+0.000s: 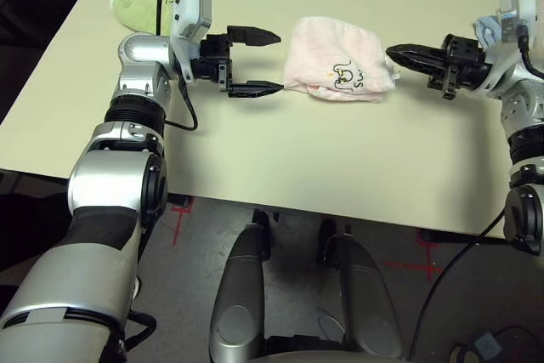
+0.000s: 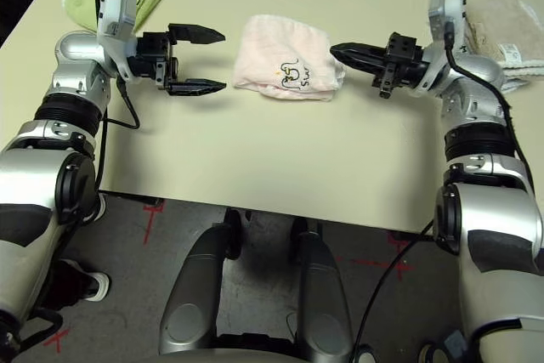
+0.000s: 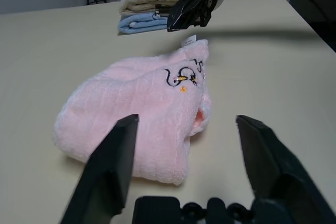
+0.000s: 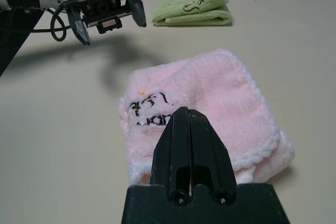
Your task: Fold the towel and set it aside.
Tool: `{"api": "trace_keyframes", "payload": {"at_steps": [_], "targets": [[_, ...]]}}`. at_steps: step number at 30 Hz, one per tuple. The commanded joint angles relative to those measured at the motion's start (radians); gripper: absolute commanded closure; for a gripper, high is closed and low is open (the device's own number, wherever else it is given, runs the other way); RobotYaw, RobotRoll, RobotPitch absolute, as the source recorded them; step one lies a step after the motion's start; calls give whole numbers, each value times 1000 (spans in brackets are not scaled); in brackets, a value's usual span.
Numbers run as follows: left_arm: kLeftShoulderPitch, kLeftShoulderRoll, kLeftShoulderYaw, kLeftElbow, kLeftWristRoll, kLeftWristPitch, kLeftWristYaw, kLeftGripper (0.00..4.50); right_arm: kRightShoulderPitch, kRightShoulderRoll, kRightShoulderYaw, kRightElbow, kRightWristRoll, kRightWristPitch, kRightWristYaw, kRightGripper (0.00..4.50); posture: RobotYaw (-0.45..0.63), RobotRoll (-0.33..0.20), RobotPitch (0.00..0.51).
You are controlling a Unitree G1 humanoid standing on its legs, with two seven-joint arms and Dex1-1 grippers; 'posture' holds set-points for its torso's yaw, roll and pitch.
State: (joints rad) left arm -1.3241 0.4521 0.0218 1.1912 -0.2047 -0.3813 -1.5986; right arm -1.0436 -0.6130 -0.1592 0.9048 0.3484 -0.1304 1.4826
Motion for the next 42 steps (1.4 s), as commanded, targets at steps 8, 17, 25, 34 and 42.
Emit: {"api": "trace_keyframes", "payload": {"at_steps": [8, 17, 25, 34, 42], "targets": [[-66, -42, 25, 46, 21, 85, 14, 4443, -5, 56, 18, -49, -3, 4, 12, 4500, 86, 0, 363], [-79, -139, 12, 88, 87, 110, 169, 4443, -67, 169, 57, 69, -70, -68, -86, 4500, 81, 0, 362], [-63, -185, -25, 104, 170, 111, 235, 4443, -92, 172, 81, 135, -127, -92, -96, 4500, 82, 0, 371], [-44, -187, -58, 119, 249, 134, 345, 4443, -64, 150, 81, 123, -143, -81, -115, 4500, 70, 0, 384], [-28, -142, -73, 132, 305, 153, 393, 4443, -8, 121, 81, 126, -157, -82, -131, 4500, 62, 0, 392]]}}
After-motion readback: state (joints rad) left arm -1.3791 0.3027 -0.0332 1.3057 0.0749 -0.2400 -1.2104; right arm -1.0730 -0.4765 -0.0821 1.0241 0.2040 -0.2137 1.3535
